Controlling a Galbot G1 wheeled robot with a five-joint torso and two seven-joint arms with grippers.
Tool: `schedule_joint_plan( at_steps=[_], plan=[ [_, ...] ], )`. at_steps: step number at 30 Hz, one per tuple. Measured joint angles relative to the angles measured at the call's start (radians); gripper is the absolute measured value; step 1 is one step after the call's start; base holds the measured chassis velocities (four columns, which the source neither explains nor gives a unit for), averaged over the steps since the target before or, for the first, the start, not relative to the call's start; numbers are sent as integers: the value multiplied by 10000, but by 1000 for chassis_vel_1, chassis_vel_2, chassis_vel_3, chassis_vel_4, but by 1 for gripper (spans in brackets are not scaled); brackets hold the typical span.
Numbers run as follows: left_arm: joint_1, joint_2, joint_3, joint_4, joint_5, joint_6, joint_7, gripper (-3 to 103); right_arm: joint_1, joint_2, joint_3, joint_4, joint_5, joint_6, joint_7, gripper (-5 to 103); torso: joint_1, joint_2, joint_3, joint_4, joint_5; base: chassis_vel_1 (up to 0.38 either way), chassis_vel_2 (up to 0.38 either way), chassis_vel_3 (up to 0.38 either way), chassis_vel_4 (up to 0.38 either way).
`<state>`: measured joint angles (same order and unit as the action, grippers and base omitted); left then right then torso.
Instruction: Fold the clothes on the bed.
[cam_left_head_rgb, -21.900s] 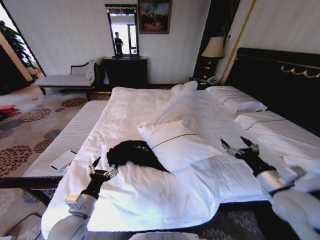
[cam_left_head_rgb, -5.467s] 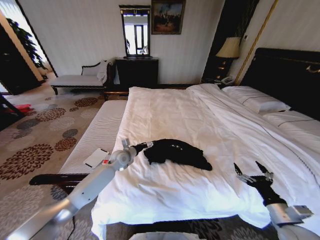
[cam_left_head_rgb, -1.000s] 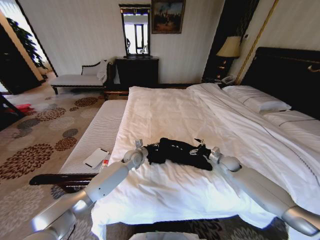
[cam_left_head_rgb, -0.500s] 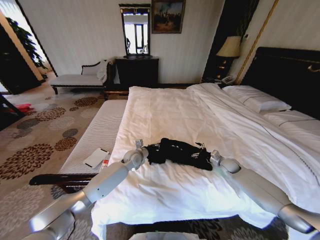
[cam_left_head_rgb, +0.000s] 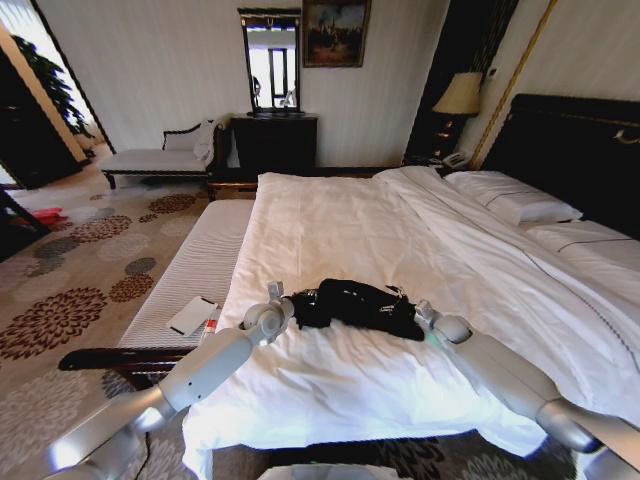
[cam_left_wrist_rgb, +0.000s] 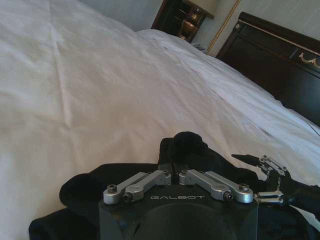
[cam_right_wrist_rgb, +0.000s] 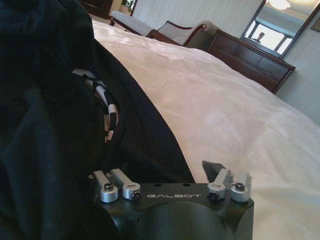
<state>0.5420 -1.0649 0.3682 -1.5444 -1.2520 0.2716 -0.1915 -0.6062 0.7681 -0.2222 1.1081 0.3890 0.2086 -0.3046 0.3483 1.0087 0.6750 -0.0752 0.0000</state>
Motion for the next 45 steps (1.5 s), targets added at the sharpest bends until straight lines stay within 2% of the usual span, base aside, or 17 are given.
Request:
schedule_joint_plan(
  at_steps=[3,5,6,7,9,12,14,18,20,23,30,36,41,42,45],
  plan=[
    [58,30,-19,-45,-1,4,-1,1,120,87,-68,-86,-54,15,62,66,0,0,0,1,0,0,0,0,0],
    [62,34,-23,-45,-1,5,-1,1,136,109,-82,-109,-57,18,85,66,0,0,0,1,0,0,0,0,0],
    [64,36,-29,-45,-1,5,-1,1,146,126,-96,-131,-61,23,104,61,-1,0,0,0,0,0,0,0,0],
    [66,37,-51,-37,-7,6,5,1,161,149,-108,-158,-73,41,130,50,0,0,0,0,1,0,0,0,0],
    [66,36,-60,-26,-13,7,7,1,161,152,-108,-159,-74,51,137,50,0,0,0,0,1,0,0,0,0],
    [67,35,-65,14,-45,15,16,1,158,145,-91,-127,-71,74,158,34,0,0,0,0,1,0,0,0,0],
    [67,33,-66,26,-48,17,17,1,155,142,-75,-116,-64,80,171,34,0,0,0,0,0,0,0,0,0],
    [82,-4,-65,97,-74,29,23,1,123,98,0,-65,-18,105,220,13,0,0,0,0,0,0,0,0,0],
    [90,-11,-65,101,-76,33,22,1,113,90,9,-54,-15,112,220,13,0,0,0,0,0,0,0,0,0],
    [101,-13,-64,105,-76,39,20,1,54,81,75,-49,3,128,221,1,0,1,0,1,0,0,0,0,0],
    [123,87,-93,17,-50,40,6,1,-199,-12,355,239,159,139,270,1,0,0,0,0,1,0,0,0,0],
    [187,292,-375,-452,55,10,-64,1,-697,-369,1171,1276,678,-126,444,1,0,0,0,-1,1,0,0,0,0],
    [337,816,-953,-1640,4,-3,-227,1,-1934,-1018,2781,2824,1283,-465,667,1,0,0,-1,0,1,0,0,0,0],
    [337,816,-953,-1640,4,-3,-227,1,-1934,-1018,2781,2824,1283,-465,667,1,0,0,-1,0,1,0,0,0,0],
    [446,1278,-1301,-2613,-6,-8,-325,1,-2937,-1510,3945,3759,1615,-634,743,1,-1,1,-1,-3,3,0,0,0,0]
  ],
)
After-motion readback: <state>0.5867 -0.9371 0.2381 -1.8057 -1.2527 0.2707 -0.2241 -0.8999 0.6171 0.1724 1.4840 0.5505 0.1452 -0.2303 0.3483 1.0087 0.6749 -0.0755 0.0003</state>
